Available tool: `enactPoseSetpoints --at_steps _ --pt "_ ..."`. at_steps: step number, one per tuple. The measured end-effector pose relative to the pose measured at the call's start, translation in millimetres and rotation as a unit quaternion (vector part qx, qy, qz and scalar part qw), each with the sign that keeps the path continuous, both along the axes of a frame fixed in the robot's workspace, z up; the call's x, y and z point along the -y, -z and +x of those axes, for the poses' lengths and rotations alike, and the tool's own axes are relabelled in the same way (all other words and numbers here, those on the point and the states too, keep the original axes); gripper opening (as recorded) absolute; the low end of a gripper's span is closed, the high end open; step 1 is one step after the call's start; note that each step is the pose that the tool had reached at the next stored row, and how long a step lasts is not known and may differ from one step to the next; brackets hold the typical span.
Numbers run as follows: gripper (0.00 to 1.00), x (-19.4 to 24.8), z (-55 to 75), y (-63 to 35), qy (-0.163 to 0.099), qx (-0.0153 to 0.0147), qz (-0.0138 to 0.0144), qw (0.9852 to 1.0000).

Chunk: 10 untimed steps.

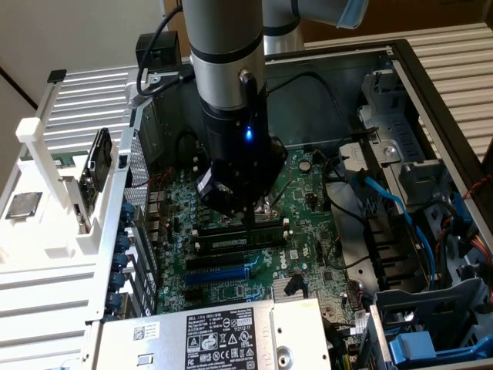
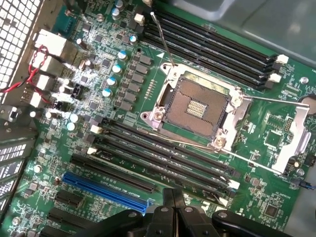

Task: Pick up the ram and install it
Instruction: 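Press down the ram until it locks into place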

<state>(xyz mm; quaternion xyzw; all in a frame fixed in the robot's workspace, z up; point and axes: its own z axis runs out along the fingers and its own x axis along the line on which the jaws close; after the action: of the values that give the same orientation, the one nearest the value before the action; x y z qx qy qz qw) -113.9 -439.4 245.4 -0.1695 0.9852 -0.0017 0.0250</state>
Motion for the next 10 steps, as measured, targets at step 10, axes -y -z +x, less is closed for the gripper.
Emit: enactPoseSetpoints --at_steps 10 --pt "0.11 0.0 -0.2 0.9 0.069 -0.0018 -0.0001 0.9976"
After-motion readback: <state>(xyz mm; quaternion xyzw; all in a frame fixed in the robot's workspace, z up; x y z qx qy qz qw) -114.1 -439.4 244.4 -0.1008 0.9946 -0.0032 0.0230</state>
